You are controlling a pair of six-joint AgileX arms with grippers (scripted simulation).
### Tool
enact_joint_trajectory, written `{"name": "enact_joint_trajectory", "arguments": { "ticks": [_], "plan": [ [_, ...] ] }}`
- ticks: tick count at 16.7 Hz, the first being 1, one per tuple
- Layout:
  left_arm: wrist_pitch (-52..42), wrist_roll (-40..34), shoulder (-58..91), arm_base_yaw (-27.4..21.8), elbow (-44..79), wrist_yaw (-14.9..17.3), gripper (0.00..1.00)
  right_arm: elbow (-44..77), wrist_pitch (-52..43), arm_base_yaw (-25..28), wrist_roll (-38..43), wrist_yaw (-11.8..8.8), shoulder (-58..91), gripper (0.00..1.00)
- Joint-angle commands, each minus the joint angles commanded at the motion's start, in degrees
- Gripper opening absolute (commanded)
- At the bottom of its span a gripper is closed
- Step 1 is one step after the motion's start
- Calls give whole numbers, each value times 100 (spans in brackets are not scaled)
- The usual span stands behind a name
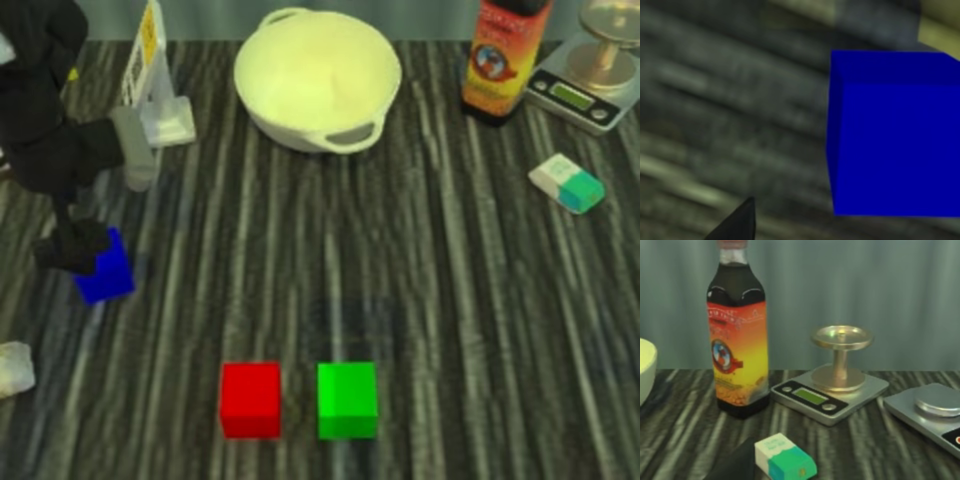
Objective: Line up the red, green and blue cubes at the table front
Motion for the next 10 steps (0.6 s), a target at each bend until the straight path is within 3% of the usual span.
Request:
{"name": "enact_joint_trajectory", "arguments": {
  "ticks": [5, 10],
  "plan": [
    [1166, 1, 405, -6, -684, 3, 100, 0, 0, 0, 0, 0, 0, 100],
    [1388, 4, 512, -7, -848, 4, 100, 0, 0, 0, 0, 0, 0, 100]
  ]
}}
